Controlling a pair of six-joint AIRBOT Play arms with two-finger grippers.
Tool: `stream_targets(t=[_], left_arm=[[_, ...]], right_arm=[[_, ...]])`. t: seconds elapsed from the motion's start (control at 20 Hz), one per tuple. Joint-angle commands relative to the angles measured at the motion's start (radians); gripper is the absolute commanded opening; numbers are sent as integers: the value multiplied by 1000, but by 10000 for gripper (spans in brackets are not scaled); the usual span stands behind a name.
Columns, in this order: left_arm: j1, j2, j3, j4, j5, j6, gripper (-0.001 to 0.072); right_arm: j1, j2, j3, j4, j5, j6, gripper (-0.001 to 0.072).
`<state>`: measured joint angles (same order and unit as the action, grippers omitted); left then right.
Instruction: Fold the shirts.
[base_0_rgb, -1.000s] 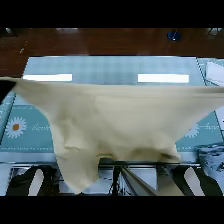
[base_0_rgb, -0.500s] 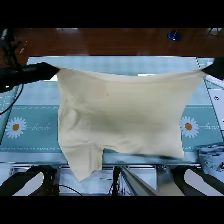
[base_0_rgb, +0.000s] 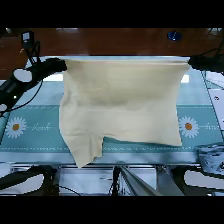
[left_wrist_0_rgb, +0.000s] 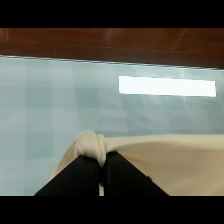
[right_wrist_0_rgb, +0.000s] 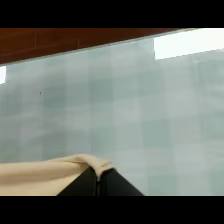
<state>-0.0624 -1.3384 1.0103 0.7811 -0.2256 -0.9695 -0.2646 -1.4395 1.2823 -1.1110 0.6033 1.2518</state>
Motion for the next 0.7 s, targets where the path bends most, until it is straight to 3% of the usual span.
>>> stream_targets(t=[0.0, 0.15, 0.4, 0.65], left_arm=[[-30, -101, 1, 4, 116, 12, 28], [-59, -160, 1, 4, 221, 12, 28], [-68, -229, 15, 4, 392, 11, 27], [-69, -284, 51, 4, 397, 11, 27]], right_arm=[[14, -87, 0, 62, -137, -14, 14], [53, -152, 0, 62, -151, -43, 14], [90, -204, 0, 69, -301, -52, 15], [85, -215, 0, 82, -201, -52, 14]])
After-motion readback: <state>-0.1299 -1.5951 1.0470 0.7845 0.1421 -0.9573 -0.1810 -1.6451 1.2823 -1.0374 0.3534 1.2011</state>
